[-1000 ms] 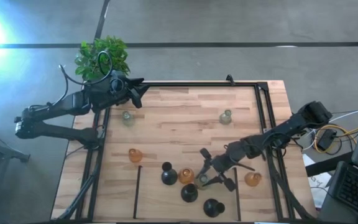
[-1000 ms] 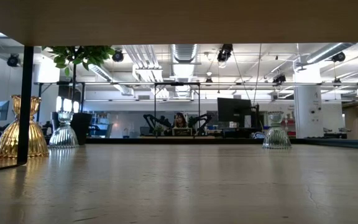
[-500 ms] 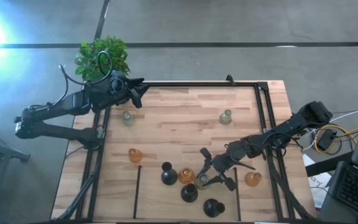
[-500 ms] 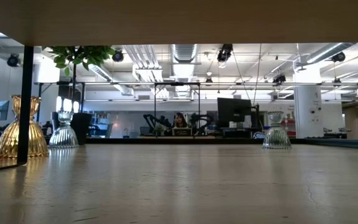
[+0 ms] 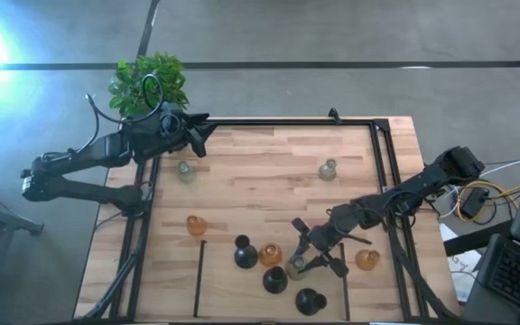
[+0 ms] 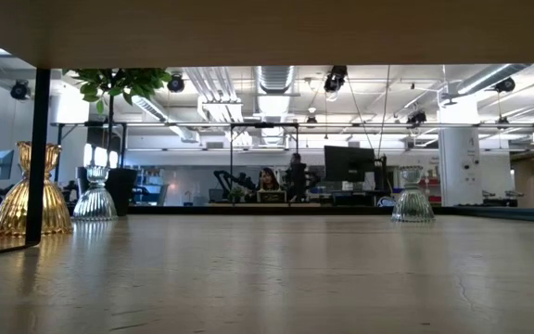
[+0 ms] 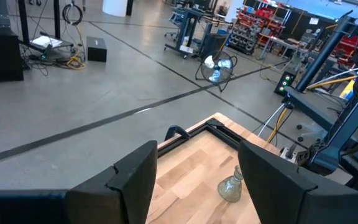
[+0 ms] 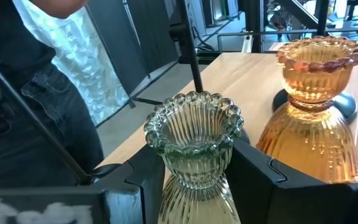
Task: Pick & Place candle stick holders
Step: Put the bottom right transparent glass candle holder on the shelf
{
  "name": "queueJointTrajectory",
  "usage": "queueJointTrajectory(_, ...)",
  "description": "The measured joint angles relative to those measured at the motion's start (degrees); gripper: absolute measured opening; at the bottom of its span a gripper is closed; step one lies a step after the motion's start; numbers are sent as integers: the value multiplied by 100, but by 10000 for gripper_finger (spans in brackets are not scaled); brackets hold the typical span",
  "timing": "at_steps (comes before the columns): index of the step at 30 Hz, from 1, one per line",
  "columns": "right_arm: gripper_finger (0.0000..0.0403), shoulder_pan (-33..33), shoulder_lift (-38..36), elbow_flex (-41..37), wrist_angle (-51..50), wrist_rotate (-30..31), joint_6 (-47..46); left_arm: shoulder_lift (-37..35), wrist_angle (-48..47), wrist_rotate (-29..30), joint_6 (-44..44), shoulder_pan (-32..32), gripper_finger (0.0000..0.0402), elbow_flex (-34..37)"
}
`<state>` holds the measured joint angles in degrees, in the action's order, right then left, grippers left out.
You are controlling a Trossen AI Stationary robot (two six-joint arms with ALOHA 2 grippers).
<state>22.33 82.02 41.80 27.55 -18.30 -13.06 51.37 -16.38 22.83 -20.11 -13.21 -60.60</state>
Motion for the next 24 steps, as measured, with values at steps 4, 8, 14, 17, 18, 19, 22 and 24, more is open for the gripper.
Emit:
queueJointTrajectory(4, 150, 0, -2, 0, -10, -17, -124, 0, 0, 0, 4, 0, 229, 0)
queueJointTrajectory(8, 151, 0, -4, 4, -35, -16, -189, 0, 0, 0, 5, 0, 229, 0)
queueJointTrajectory(14, 170, 2, -4, 4, -76, 19, -159, 0, 0, 0, 3, 0, 229, 0)
queueJointTrajectory(17, 190, 0, 0, 2, -95, 35, -160, 0, 0, 0, 3, 0, 229, 0)
queueJointTrajectory(18, 198, 0, 0, 2, -105, 55, -162, 0, 0, 0, 3, 0, 229, 0)
queueJointTrajectory(19, 204, 0, 0, -2, -107, 74, -162, 0, 0, 0, 3, 0, 229, 0)
queueJointTrajectory(22, 222, 0, 2, -2, -101, 137, -156, 0, 0, 0, 3, 0, 229, 0)
queueJointTrajectory(24, 230, 0, -8, -2, -101, 152, -154, 0, 0, 0, 3, 0, 229, 0)
